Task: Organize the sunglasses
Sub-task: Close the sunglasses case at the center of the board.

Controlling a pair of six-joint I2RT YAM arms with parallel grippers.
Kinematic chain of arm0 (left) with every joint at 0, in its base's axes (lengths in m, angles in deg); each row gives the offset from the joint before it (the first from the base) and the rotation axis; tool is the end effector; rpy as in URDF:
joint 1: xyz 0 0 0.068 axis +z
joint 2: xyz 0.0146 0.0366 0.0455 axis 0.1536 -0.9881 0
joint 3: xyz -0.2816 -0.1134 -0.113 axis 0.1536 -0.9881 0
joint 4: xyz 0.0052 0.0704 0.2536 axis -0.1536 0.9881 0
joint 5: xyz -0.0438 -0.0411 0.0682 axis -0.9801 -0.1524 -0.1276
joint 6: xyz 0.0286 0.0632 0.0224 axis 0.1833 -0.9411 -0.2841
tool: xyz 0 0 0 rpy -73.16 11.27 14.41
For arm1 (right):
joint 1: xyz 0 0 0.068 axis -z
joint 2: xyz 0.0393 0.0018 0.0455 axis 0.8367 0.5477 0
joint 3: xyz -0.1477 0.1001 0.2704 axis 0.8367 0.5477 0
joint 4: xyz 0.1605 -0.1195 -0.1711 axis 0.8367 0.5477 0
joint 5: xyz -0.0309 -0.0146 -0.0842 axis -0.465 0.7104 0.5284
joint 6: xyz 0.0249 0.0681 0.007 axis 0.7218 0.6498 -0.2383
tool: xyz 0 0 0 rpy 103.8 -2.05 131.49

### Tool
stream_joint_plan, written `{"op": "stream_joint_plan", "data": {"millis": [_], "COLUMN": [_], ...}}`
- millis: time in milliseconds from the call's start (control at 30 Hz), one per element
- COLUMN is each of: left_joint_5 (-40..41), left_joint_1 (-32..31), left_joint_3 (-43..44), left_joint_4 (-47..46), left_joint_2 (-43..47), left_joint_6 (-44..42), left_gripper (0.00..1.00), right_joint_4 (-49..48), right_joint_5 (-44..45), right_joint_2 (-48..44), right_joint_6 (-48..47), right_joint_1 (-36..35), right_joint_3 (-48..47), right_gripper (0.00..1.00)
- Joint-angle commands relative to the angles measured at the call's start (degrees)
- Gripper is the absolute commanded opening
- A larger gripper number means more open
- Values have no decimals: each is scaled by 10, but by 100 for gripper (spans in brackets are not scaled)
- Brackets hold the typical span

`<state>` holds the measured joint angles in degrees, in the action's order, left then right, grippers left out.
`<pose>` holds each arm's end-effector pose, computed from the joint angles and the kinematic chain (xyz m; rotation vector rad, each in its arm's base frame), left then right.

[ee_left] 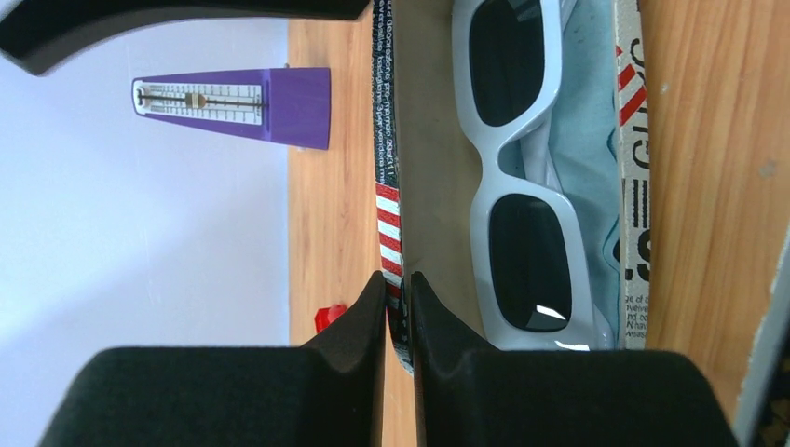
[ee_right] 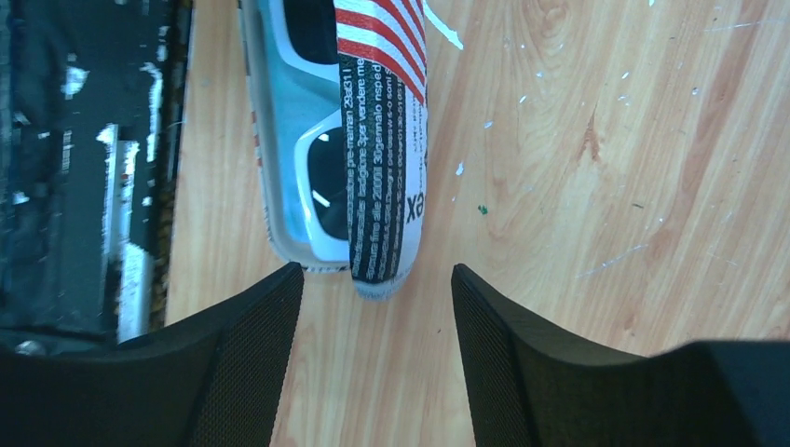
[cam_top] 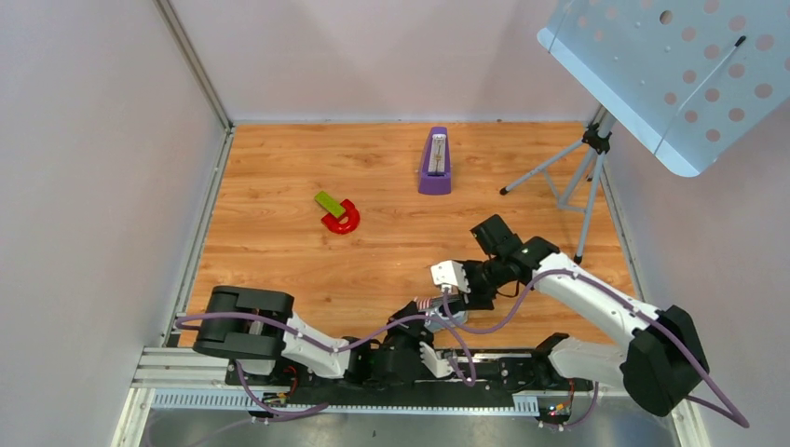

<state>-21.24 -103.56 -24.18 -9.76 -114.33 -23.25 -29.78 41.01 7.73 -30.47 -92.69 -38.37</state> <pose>0.0238 -0.2928 0.1709 1.5345 1.1415 0.3563 0.1442 0.1449 0.2424 -1.9830 1.5013 0.5708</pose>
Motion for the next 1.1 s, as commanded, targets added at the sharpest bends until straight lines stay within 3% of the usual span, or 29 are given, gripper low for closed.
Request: {"op": "stream_joint_plan", "data": {"millis": [0,100,400,633,833,967,1067], "left_joint_5": [-65,-66,-72,-78,-94,-107,-129], "left_joint_1": [-27,-31,-42,-48,-52,-59,-61], "left_joint_3": [-15,-9,1,2,7,9,13], "left_joint_4": [108,111,123,135,156,170,189], "left_joint_2": [-36,-44,-66,-67,-64,-60,-55], "left_joint_6": [17,18,27,33,44,48,60], "left_gripper": [0,0,0,0,0,0,5], "right_joint_4": [156,172,-41,-78,-113,-143,-146], "right_joint_5": [-35,-20,-12,-53,-29,21,17], "right_joint_2": [-40,-83,-172,-164,-246,-274,-280], "right_joint_6": [-48,-79,15,19,-40,-51,-49], "right_joint_1": [18,17,-1,-24,-77,-143,-154], "right_joint_3": [-59,-50,95,116,182,230,244], "right_gripper": [66,68,76,67,65,57,55]}}
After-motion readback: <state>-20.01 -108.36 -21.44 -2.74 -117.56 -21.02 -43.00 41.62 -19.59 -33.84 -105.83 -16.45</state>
